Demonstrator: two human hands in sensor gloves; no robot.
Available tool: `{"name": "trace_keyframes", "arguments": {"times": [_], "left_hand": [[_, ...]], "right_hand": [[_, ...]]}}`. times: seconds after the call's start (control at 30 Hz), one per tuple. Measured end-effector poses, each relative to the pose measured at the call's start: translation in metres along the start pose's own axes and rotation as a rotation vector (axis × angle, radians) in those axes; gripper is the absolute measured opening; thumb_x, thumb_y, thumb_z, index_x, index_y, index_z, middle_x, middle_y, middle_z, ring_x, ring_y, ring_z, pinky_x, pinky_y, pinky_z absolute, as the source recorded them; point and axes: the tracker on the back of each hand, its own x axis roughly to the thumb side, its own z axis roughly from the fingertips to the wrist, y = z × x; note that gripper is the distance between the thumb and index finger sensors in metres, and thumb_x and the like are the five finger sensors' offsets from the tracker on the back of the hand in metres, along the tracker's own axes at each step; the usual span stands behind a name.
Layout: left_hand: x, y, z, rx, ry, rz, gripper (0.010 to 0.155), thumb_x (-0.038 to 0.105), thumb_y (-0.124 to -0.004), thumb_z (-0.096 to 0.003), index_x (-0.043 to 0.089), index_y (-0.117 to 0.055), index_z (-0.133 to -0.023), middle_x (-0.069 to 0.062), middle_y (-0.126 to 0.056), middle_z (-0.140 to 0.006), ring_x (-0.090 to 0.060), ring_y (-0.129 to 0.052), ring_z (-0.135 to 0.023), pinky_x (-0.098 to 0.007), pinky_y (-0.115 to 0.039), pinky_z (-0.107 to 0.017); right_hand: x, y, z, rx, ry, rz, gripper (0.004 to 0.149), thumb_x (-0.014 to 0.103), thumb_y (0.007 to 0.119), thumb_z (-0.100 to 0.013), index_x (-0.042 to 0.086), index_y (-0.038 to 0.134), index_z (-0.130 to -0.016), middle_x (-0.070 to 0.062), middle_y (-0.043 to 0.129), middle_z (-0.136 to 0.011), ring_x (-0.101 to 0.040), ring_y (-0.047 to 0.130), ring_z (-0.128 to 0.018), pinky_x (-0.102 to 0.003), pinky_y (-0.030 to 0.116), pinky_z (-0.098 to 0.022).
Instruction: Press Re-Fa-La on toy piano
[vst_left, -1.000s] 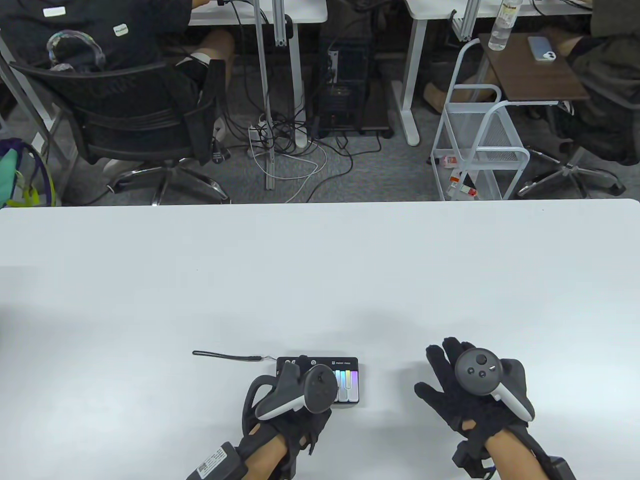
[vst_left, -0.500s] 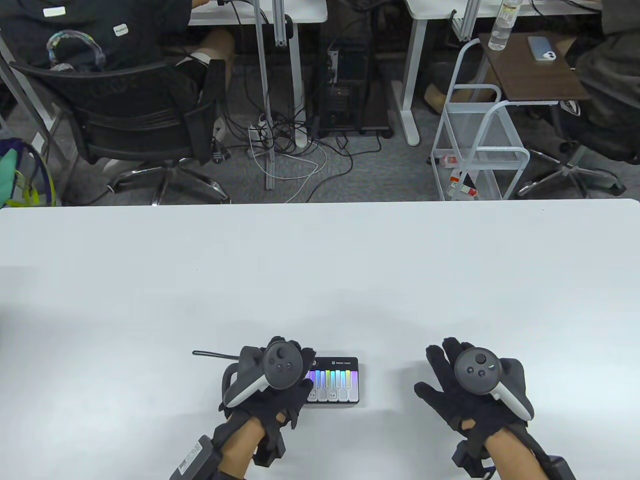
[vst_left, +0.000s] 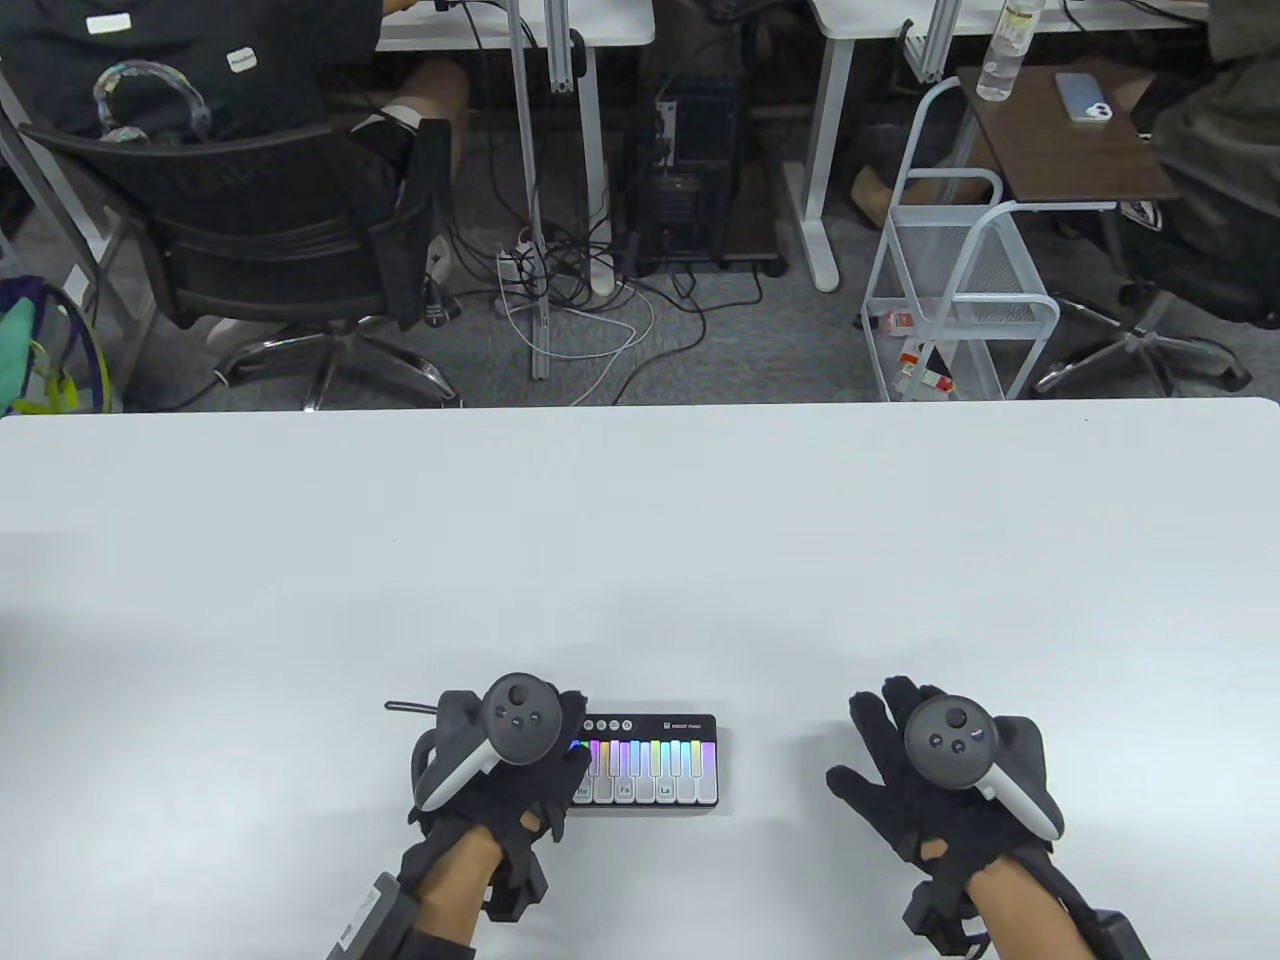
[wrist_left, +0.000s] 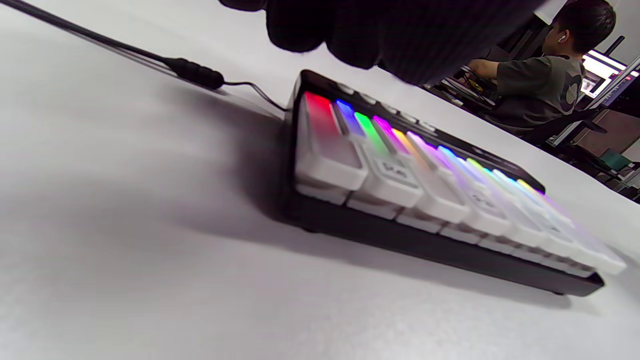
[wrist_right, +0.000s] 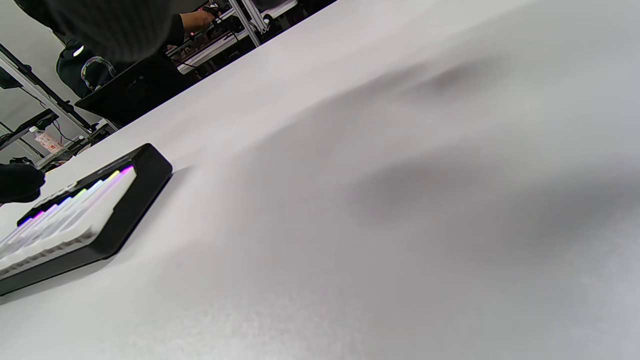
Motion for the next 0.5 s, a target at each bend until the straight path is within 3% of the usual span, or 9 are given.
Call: {"name": "trace_keyframes", "arguments": {"times": [0.5], "left_hand": [[-0.0016, -0.0050, -0.0007, -0.017, 0.027, -0.032, 0.058, 0.044, -0.071, -0.0501, 0.025, -0.057, -0.103, -0.006, -0.049, -0.112, -0.040, -0.038, -0.108, -0.061, -0.039, -0.075]], "right_hand": [[0.0003, 0.0007, 0.0000, 0.004, 0.001, 0.004, 0.081, 0.057, 0.069, -0.042, 0.022, 0.034, -0.106, -0.012, 0.011, -0.113, -0.048, 0.006, -0.104, -0.071, 0.017, -0.070]]}}
